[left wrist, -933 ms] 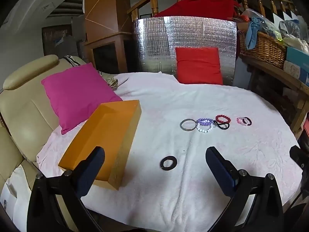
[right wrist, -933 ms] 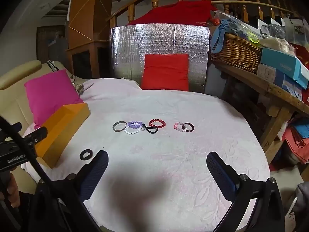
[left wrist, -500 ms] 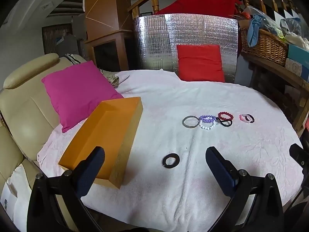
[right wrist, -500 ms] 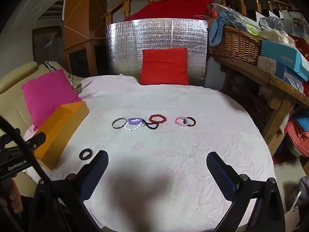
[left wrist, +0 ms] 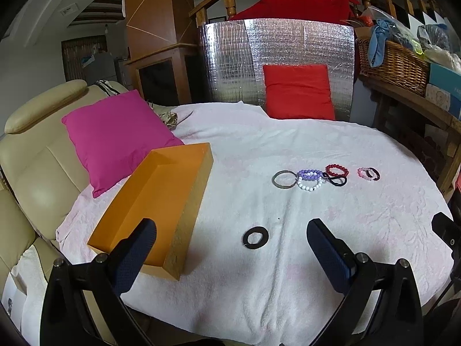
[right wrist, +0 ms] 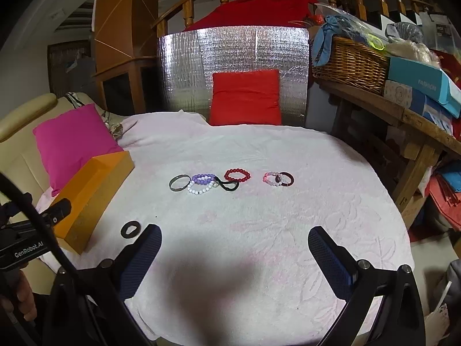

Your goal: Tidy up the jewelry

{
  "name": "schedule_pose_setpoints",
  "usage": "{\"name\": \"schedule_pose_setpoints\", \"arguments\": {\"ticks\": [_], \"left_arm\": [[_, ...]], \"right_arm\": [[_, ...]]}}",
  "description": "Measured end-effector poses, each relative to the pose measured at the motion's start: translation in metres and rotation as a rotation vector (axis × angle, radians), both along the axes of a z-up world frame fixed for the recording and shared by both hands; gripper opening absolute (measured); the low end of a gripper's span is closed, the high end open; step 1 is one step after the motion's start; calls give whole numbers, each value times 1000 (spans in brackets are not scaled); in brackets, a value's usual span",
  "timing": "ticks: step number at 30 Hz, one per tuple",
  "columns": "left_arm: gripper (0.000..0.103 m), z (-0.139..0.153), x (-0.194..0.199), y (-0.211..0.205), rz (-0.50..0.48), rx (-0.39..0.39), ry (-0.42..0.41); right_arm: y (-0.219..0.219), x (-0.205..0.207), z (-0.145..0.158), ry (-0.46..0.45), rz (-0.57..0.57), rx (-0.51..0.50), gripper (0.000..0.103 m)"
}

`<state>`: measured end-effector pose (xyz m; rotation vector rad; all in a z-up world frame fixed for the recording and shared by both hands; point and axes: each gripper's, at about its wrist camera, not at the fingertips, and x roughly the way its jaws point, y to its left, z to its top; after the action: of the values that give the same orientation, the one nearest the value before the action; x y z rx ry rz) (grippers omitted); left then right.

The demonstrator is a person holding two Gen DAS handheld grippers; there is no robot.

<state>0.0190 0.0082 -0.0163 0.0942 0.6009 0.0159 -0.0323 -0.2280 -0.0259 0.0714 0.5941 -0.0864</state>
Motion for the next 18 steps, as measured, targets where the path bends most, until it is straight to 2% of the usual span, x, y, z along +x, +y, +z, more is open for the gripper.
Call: {"name": "schedule_pose_setpoints", "arguments": {"ticks": [18], "left_arm": [[103,-8,5,1,-6,1,15]], "right_arm": [[1,8,-6,20,-1,10,103]]}}
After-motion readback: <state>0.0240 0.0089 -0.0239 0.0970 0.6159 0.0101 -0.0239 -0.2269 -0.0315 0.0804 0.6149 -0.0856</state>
